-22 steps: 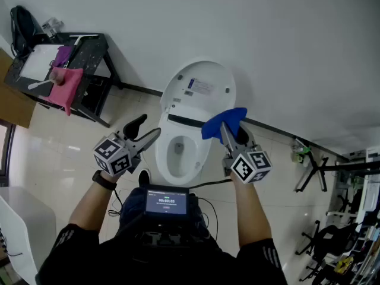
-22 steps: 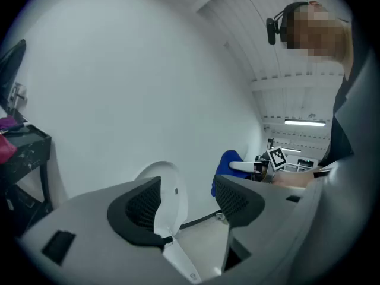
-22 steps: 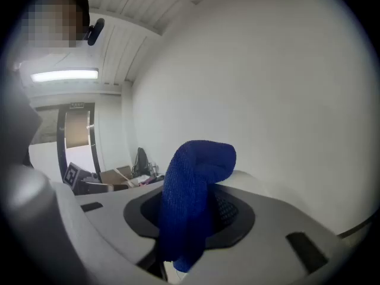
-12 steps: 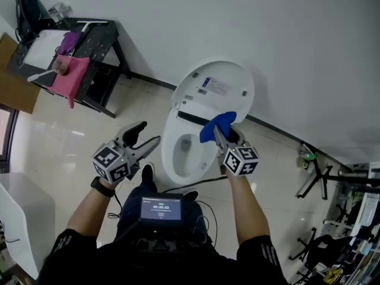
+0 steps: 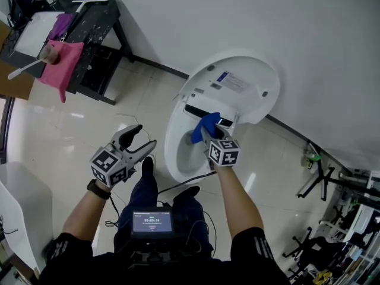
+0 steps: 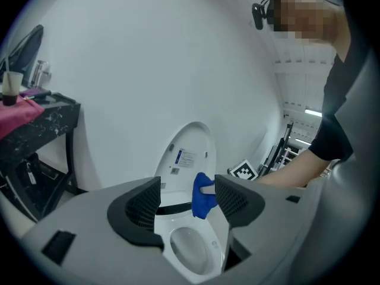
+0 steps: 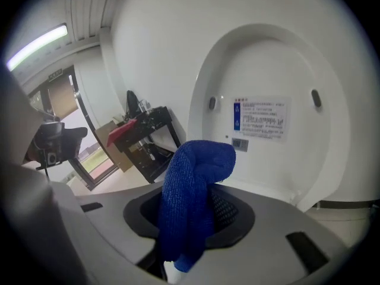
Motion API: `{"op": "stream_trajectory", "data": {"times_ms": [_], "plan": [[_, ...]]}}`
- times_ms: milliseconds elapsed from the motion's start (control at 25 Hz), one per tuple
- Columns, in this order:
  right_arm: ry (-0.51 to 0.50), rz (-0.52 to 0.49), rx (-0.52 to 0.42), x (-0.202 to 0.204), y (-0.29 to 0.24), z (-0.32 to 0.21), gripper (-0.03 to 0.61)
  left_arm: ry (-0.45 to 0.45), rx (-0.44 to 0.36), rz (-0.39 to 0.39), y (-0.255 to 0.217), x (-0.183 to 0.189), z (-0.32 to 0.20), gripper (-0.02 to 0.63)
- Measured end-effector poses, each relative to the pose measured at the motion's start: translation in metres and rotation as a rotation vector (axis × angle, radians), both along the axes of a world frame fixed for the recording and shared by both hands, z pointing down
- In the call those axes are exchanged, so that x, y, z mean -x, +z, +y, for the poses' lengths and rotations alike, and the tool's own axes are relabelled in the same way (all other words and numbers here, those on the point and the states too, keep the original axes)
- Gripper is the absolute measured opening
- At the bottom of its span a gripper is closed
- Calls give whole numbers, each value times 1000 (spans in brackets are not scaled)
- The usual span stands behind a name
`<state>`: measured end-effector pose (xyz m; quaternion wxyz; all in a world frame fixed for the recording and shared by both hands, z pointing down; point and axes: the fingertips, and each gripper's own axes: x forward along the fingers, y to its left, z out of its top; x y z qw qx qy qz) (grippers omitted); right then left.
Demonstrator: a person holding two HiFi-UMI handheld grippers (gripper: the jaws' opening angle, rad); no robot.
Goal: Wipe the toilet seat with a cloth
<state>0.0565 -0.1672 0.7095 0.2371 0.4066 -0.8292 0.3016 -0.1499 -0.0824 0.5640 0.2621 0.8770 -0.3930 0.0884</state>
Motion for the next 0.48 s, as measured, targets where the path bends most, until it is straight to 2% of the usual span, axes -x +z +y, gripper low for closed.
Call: {"op": "stream_trajectory", "data": {"times_ms": [280,480], "plan": [[-44,84,149,41,132,3,152,-46,64,12,56,22,9,278],[-124,207,203,61,213,10,152,-72,101,9,89,33,24,278]]}}
